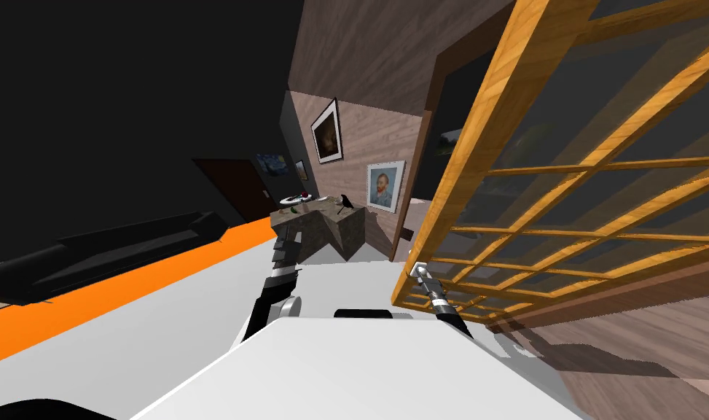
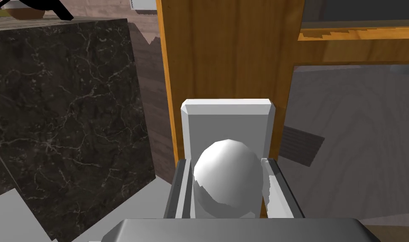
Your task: Pull the door open
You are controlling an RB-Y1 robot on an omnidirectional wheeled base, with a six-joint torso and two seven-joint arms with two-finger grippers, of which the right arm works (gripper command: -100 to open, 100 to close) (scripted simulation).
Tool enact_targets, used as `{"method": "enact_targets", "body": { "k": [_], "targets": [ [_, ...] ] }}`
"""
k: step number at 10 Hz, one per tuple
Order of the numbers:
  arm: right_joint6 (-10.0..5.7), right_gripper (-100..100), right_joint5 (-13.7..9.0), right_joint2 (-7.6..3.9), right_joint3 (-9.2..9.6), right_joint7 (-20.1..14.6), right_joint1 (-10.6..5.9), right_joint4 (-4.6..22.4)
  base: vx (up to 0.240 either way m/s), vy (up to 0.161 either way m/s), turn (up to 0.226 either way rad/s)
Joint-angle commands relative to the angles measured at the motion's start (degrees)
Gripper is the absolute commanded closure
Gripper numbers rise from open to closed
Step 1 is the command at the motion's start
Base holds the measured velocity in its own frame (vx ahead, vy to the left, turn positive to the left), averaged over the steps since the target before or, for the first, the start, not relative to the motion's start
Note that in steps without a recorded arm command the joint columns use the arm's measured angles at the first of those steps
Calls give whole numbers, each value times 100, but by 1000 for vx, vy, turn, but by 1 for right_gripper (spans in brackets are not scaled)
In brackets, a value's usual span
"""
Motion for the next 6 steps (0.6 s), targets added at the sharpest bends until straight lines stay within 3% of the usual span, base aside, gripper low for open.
{"method": "enact_targets", "body": {
  "k": [1,5,6],
  "targets": [
    [-189,100,81,-109,139,-161,83,32,-220,-59,99],
    [-520,100,238,-354,409,-469,275,10,-222,-41,90],
    [-428,100,219,-313,379,-410,261,6,-89,-9,15]
  ]
}}
